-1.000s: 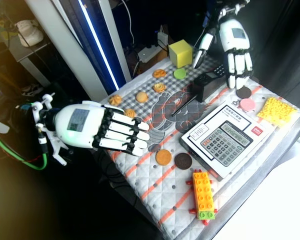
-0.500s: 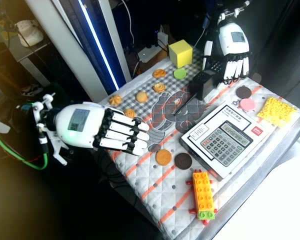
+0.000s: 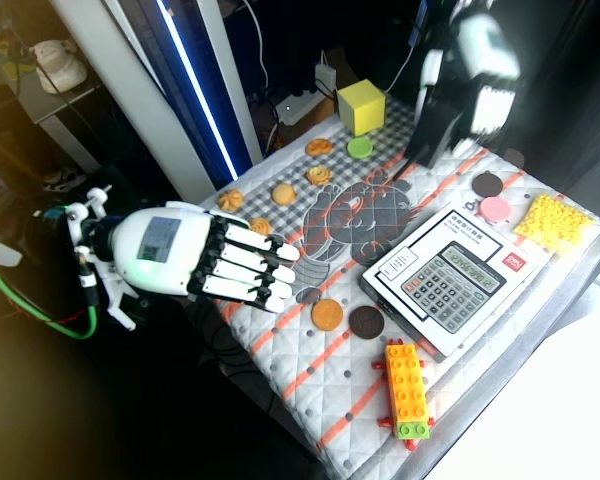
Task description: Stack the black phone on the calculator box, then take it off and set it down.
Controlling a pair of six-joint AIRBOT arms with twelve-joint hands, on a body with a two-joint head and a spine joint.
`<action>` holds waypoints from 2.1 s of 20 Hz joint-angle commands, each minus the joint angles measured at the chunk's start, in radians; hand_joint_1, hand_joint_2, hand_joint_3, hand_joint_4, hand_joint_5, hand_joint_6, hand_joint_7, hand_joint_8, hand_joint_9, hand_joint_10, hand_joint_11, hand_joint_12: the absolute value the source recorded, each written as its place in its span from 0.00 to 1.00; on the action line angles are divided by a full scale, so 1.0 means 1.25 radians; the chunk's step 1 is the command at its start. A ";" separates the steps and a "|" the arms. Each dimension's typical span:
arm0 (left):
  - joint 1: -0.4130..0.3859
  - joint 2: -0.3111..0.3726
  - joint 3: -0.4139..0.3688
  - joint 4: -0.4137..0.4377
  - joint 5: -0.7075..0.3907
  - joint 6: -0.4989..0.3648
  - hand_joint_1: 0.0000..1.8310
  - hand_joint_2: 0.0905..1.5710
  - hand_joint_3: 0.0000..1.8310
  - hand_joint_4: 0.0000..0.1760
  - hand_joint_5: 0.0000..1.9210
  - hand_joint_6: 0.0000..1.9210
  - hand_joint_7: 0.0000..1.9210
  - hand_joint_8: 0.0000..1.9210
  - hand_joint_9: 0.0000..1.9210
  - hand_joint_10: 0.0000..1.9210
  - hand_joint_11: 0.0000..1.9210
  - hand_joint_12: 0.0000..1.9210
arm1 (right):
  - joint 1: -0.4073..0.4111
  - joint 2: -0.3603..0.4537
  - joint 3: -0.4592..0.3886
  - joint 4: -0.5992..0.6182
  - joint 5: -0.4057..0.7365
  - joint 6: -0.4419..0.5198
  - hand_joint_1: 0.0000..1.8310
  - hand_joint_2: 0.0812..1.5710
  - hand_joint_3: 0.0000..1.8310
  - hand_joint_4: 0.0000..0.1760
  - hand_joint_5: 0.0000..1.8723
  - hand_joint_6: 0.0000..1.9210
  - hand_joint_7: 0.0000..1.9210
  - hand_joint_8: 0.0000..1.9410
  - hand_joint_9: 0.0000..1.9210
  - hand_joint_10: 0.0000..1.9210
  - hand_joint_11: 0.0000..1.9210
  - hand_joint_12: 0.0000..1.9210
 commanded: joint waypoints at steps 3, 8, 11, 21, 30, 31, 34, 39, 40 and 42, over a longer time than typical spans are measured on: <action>-0.101 -0.050 0.055 0.022 -0.060 -0.009 0.67 0.68 0.00 0.00 0.53 0.44 0.53 0.56 0.48 0.61 0.39 0.83 | 0.006 -0.001 0.004 0.020 0.092 0.001 0.13 0.87 0.00 0.43 0.24 0.00 0.26 0.00 0.25 0.00 0.12 0.34; -0.222 -0.187 0.197 0.041 0.065 -0.008 0.67 0.68 0.00 0.00 0.48 0.55 0.57 0.46 0.51 0.46 0.37 0.67 | 0.013 -0.017 0.013 0.017 0.092 0.001 0.12 0.86 0.00 0.39 0.24 0.00 0.26 0.00 0.24 0.00 0.10 0.34; -0.263 -0.261 0.270 0.063 0.122 -0.008 0.68 0.68 0.00 0.00 0.48 0.57 0.59 0.40 0.55 0.50 0.45 0.70 | 0.015 -0.021 0.017 0.013 0.092 0.001 0.15 0.85 0.00 0.30 0.24 0.00 0.26 0.00 0.25 0.00 0.10 0.38; -0.271 -0.452 0.432 0.106 0.236 -0.007 0.61 0.59 0.00 0.00 0.44 0.26 0.44 0.36 0.38 0.49 0.26 0.71 | 0.041 -0.047 0.033 -0.011 0.071 0.008 0.14 0.86 0.00 0.27 0.24 0.00 0.25 0.00 0.24 0.00 0.12 0.33; -0.241 -0.471 0.435 0.118 0.240 -0.007 0.42 0.56 0.00 0.45 0.26 0.00 0.30 0.16 0.20 0.48 0.04 0.78 | 0.041 -0.047 0.034 -0.010 0.071 0.019 0.17 0.86 0.00 0.31 0.24 0.00 0.25 0.00 0.23 0.00 0.12 0.30; -0.238 -0.469 0.433 0.115 0.237 -0.007 0.42 0.55 0.00 0.47 0.24 0.00 0.29 0.08 0.21 0.33 0.03 0.71 | 0.041 -0.047 0.034 -0.010 0.071 0.021 0.17 0.85 0.00 0.31 0.24 0.00 0.26 0.00 0.23 0.00 0.12 0.30; -0.227 -0.449 0.412 0.084 0.199 -0.008 0.38 0.53 0.00 0.93 0.06 0.00 0.10 0.00 0.11 0.02 0.00 0.41 | 0.041 -0.047 0.034 -0.010 0.071 0.023 0.15 0.86 0.00 0.29 0.24 0.00 0.26 0.00 0.23 0.00 0.10 0.29; -0.228 -0.382 0.341 0.049 0.105 -0.008 0.40 0.52 0.00 1.00 0.04 0.00 0.04 0.00 0.08 0.00 0.00 0.29 | 0.041 -0.047 0.034 -0.010 0.071 0.028 0.13 0.87 0.00 0.33 0.24 0.00 0.26 0.00 0.22 0.00 0.10 0.27; -0.227 -0.337 0.301 0.024 0.054 -0.008 0.40 0.53 0.00 1.00 0.01 0.00 0.04 0.00 0.09 0.00 0.00 0.28 | 0.041 -0.047 0.033 -0.010 0.071 0.029 0.12 0.87 0.00 0.25 0.25 0.00 0.27 0.00 0.23 0.00 0.10 0.27; -0.220 -0.307 0.273 0.017 0.025 -0.008 0.40 0.54 0.00 1.00 0.00 0.00 0.01 0.00 0.01 0.01 0.00 0.04 | 0.041 -0.047 0.033 -0.008 0.072 0.032 0.10 0.87 0.00 0.25 0.24 0.00 0.26 0.00 0.22 0.00 0.10 0.26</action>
